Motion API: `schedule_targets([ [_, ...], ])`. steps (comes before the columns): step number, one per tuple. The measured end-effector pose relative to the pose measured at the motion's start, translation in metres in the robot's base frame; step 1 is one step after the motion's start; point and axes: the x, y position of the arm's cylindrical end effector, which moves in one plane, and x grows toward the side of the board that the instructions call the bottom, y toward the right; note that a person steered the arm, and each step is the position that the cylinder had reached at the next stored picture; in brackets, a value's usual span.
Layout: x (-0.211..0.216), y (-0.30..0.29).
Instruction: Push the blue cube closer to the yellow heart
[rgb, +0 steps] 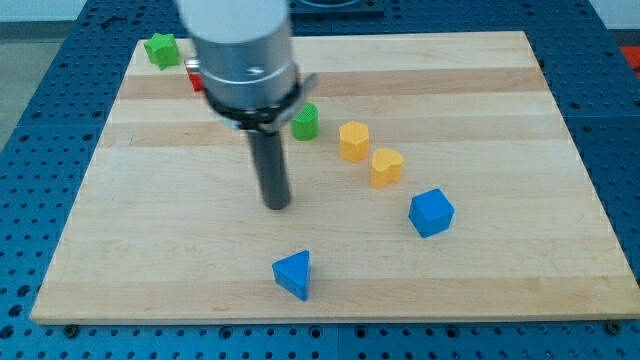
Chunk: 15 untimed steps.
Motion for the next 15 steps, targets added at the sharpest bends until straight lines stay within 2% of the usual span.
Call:
schedule_targets([
  [3,0.02,0.1],
  [5,0.055,0.106],
  [7,0.083,0.16],
  [8,0.076,0.172],
  [9,0.054,0.159],
  [11,0.025,0.102],
  [13,0.057,0.15],
  [14,0.048,0.174],
  [15,0.018,0.149],
])
